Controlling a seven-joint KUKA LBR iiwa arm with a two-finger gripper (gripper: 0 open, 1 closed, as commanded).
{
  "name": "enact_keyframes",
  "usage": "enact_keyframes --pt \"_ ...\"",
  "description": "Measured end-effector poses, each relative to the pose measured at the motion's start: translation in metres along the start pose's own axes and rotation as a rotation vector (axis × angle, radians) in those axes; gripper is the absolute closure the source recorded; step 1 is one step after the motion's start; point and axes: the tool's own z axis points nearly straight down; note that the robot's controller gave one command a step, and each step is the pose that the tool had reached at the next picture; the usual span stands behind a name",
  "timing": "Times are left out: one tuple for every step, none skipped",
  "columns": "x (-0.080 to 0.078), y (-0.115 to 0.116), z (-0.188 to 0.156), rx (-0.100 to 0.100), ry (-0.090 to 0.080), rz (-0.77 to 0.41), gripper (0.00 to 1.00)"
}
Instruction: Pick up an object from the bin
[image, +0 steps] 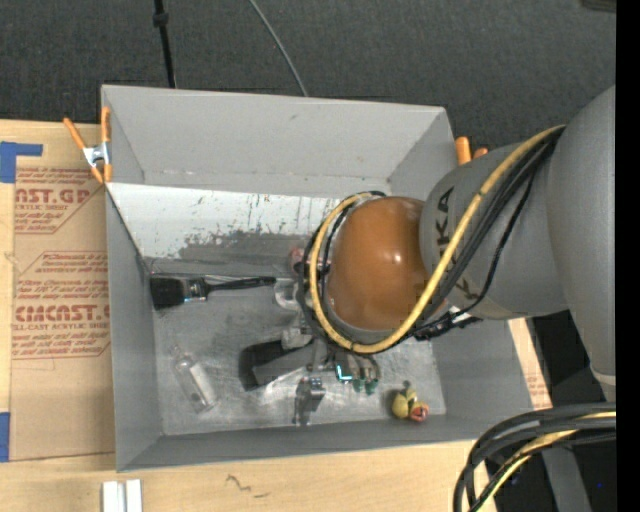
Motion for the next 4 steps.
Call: enact_keyframes --pt "0.0 0.0 0.0 0.0 -0.001 0.001 0.0" --pt "-0.021 0.004 0.031 -0.008 -0.039 -0.046 0.0" --pt "-0.013 0.001 0.043 -0.001 -0.005 -0.059 1.0" --pt "-0.013 0.001 0.043 -0.001 -0.005 -0.059 1.0"
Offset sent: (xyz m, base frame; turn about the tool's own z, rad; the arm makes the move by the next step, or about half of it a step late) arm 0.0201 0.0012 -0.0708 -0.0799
